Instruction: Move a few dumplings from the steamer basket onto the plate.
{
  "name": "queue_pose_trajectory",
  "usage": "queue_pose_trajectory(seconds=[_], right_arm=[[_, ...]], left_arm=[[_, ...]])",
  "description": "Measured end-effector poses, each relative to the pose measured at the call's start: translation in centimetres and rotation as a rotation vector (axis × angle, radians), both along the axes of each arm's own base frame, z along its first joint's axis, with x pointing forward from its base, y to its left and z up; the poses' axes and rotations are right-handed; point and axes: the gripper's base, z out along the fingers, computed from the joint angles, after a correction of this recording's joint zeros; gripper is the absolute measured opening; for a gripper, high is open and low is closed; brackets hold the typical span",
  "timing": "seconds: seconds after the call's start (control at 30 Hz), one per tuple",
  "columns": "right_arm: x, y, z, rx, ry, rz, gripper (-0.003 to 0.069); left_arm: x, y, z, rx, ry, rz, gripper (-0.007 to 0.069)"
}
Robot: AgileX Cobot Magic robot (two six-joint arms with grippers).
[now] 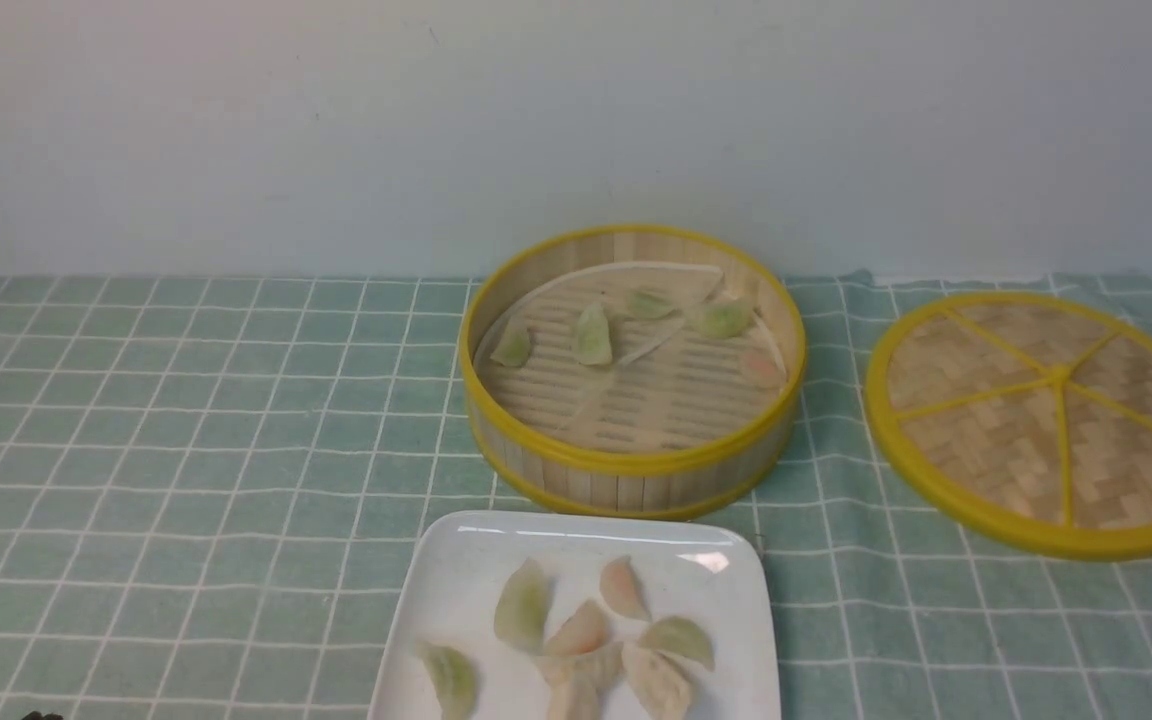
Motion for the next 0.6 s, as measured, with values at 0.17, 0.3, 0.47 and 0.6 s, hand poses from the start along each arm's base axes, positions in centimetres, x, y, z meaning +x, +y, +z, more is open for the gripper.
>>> queue_pose_trajectory(seconds=[0.17, 0.3, 0.47, 0.6], right_arm=[[1.8, 0.9, -3.9, -0.078, 0.091, -0.233, -0.0015], [3.2, 0.7, -7.1, -0.123, 0.185, -0.443, -0.0015], [4.8, -0.4, -13.6, -0.179, 0.394, -0.726, -0.0015], [4.8, -0.7, -14.5, -0.188, 0.43, -0.781, -0.0015]], left_arm=[[0.0, 0.0, 0.0, -0.001, 0.001, 0.0, -0.0006], [0.0, 0.0, 0.0, -0.002, 0.001, 0.0, -0.0006], [0.0, 0.0, 0.0, -0.002, 0.001, 0.0, -0.0006], [0.0, 0.0, 0.0, -0.003, 0.002, -0.001, -0.0006]])
